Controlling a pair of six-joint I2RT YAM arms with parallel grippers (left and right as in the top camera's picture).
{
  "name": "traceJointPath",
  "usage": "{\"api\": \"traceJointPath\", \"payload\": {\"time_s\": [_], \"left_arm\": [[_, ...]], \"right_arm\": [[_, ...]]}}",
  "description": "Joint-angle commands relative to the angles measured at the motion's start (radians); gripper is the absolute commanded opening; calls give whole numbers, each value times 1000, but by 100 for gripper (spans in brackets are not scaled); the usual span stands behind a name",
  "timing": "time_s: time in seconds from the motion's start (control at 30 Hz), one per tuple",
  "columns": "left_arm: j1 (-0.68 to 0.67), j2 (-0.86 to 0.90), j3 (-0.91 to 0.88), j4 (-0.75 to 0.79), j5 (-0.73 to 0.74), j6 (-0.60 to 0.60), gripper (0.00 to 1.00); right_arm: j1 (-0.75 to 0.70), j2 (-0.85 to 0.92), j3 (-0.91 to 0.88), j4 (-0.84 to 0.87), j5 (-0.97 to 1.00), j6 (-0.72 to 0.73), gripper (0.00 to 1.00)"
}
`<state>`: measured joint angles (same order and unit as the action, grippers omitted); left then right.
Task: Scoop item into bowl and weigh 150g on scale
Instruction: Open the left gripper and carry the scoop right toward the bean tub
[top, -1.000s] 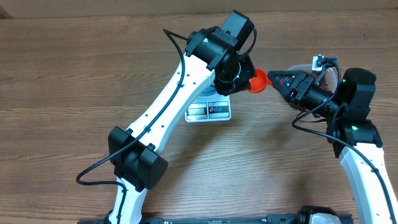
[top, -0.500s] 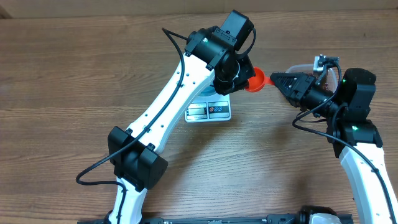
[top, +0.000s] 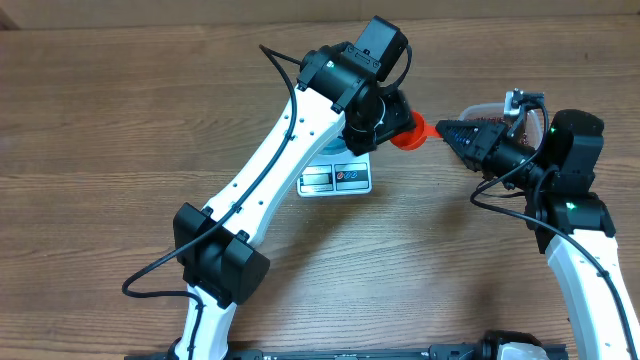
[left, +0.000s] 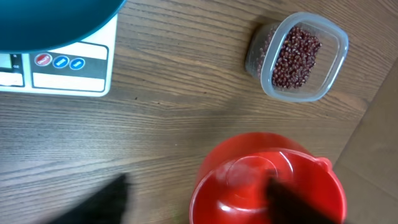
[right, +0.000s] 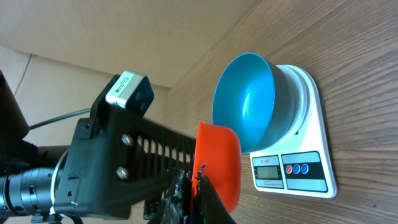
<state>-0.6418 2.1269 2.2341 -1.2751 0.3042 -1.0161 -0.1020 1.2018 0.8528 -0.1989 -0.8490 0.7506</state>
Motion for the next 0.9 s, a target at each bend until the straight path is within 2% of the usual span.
{"api": "traceJointPath", "payload": {"time_s": [0.0,0.2,0.33,0.53,0.57,0.73,0.8,0.87], "left_arm": [[-2,-3,24,-6,-26,46,100],[16,-3,24,-54,-10,105,100],[55,-3,24,-74,83,241,99],[69,-3,25,-92,97,431,100],[68,-3,25,-97,96,529,100],[63,-3,25,-156,63,759,100],[64,-3,25,-181,-2,808,100],[64,-3,25,-187,-73,807,100]], "right_arm": [[3,-6,30,-3,3,-50,4],[-6,-6,30,-63,55,-92,4],[-6,-6,30,-164,164,-133,4],[-6,-13,34,-235,247,-175,4],[-6,-20,47,-279,309,-188,4],[-6,-43,139,-425,425,-276,4],[-6,-52,199,-500,499,-289,4],[-6,-58,260,-571,570,-307,4]]}}
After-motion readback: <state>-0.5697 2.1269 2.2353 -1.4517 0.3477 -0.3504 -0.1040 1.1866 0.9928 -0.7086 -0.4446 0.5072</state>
